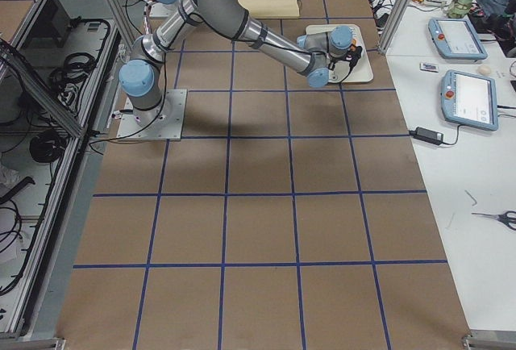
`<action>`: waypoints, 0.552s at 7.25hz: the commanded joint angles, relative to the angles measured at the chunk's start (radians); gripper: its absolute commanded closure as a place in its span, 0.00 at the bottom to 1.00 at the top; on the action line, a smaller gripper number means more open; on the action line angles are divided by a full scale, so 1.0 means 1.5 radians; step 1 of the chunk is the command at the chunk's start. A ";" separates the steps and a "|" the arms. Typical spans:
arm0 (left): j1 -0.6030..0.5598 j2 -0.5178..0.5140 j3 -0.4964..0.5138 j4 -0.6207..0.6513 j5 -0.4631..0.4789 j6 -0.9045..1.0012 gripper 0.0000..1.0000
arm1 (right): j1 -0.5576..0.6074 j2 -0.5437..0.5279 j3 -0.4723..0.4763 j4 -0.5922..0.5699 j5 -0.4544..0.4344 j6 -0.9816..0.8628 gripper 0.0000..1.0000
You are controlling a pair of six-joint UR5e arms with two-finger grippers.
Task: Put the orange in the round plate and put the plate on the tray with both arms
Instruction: 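Slide the plate with the right gripper onto the bear tray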
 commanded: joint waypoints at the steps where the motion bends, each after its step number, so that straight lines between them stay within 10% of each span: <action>1: 0.000 0.000 0.000 0.000 0.001 0.000 0.00 | 0.000 -0.049 -0.031 0.049 -0.066 -0.015 0.00; 4: 0.000 0.000 0.000 -0.001 0.002 0.000 0.00 | 0.017 -0.167 -0.124 0.343 -0.245 -0.156 0.00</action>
